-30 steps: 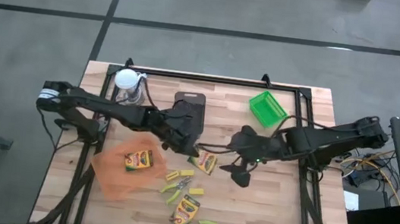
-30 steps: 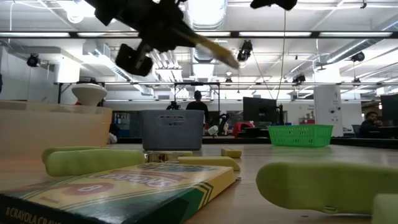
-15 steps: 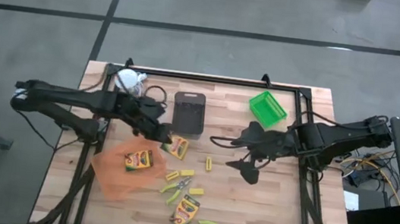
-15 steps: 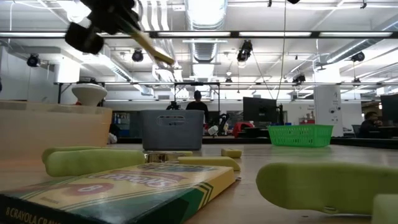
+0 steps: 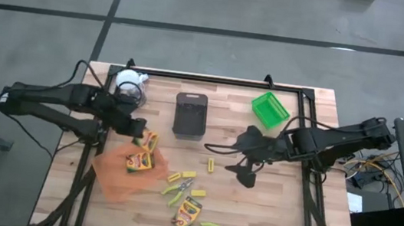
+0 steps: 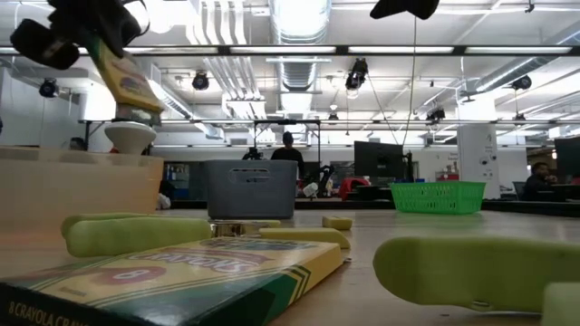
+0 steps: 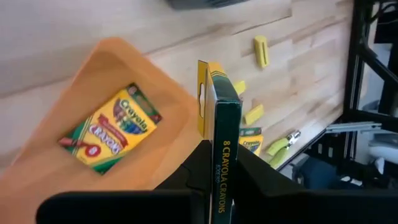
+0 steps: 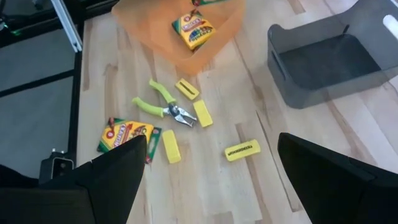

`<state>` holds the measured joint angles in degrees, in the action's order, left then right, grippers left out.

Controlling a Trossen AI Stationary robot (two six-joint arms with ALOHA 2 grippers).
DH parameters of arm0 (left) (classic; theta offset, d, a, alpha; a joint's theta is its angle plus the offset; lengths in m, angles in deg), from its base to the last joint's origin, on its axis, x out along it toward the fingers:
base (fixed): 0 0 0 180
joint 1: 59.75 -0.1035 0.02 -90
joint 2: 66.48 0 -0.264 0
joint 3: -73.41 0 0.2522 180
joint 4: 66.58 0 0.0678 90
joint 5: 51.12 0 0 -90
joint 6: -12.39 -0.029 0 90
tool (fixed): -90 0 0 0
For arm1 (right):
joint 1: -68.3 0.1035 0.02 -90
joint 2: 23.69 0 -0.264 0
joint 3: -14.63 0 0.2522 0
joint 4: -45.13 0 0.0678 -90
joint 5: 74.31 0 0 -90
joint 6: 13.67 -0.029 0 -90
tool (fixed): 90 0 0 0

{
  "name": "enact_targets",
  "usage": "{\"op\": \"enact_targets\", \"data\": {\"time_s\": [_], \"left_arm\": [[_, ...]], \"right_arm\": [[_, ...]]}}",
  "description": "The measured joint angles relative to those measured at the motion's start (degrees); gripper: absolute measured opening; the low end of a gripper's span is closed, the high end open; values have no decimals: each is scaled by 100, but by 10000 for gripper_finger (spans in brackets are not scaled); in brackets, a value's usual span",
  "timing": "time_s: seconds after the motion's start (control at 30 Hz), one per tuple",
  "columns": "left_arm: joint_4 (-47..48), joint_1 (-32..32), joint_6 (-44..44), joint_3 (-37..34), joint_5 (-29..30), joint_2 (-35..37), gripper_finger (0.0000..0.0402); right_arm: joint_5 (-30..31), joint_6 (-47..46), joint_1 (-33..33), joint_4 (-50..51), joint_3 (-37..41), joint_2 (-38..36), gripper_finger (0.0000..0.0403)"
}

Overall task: Pick & Place School Supplies
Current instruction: Put the pack of crayons into the orange bin

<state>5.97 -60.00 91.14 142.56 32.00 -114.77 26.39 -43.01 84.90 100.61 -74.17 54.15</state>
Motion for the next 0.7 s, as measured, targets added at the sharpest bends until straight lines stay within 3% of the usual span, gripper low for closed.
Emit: {"op": "enact_targets", "data": {"time_s": [0.23,0.7], "left_arm": [[188,0,374,-213,-759,-25,37],[387,4,522,-1065,-1457,-142,37]], "right_arm": [[-2,0,0,10,29,42,354],[-2,-2,0,2,33,40,354]]}}
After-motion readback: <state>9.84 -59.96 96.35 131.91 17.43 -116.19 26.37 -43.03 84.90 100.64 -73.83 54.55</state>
